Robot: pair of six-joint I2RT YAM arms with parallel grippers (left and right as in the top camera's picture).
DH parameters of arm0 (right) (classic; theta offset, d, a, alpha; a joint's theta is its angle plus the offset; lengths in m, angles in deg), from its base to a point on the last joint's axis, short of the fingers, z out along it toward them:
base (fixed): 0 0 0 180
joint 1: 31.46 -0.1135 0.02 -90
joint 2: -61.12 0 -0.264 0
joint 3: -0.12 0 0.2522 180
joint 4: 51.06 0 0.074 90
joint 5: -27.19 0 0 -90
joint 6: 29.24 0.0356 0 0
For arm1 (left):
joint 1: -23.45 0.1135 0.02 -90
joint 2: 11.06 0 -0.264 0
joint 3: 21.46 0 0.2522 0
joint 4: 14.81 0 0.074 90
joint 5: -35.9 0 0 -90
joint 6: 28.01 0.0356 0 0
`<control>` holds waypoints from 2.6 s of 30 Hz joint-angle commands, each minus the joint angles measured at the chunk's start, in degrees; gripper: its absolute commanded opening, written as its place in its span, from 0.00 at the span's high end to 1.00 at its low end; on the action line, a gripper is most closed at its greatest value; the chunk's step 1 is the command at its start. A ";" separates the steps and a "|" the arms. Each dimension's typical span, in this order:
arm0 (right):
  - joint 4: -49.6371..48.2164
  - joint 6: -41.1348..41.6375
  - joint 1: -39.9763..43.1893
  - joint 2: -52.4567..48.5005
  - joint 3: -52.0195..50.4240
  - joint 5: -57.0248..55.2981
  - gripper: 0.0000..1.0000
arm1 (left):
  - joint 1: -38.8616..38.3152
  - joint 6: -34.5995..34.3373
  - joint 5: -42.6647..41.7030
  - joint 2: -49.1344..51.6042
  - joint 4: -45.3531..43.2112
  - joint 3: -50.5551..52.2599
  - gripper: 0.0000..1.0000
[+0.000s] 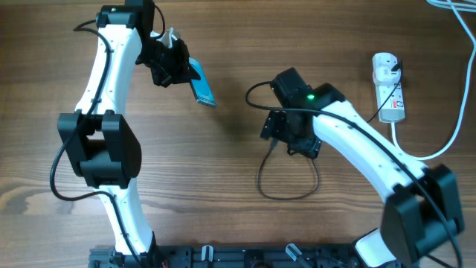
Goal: Plug charger to phone and switch on socket
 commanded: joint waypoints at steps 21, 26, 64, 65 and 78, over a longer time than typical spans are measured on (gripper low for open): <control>-7.52 10.49 -4.02 -13.57 -0.50 -2.71 0.52 | 0.15 -0.50 1.03 -2.08 0.13 -0.24 0.96; -8.11 10.82 -4.02 -13.57 -0.50 -3.96 0.51 | 0.15 -0.50 1.03 -2.08 0.11 -0.24 0.96; -10.38 13.29 -5.03 -17.57 -0.50 -5.27 0.72 | 0.15 -0.50 1.01 -2.08 0.20 -0.24 0.96; -10.40 13.27 -5.03 -17.57 -0.50 -5.29 0.73 | 0.15 -0.50 1.01 -2.08 0.31 -0.24 0.96; -10.49 11.87 -5.03 -17.57 -0.50 -6.56 0.80 | 0.15 -0.50 1.01 -2.08 0.33 -0.24 0.96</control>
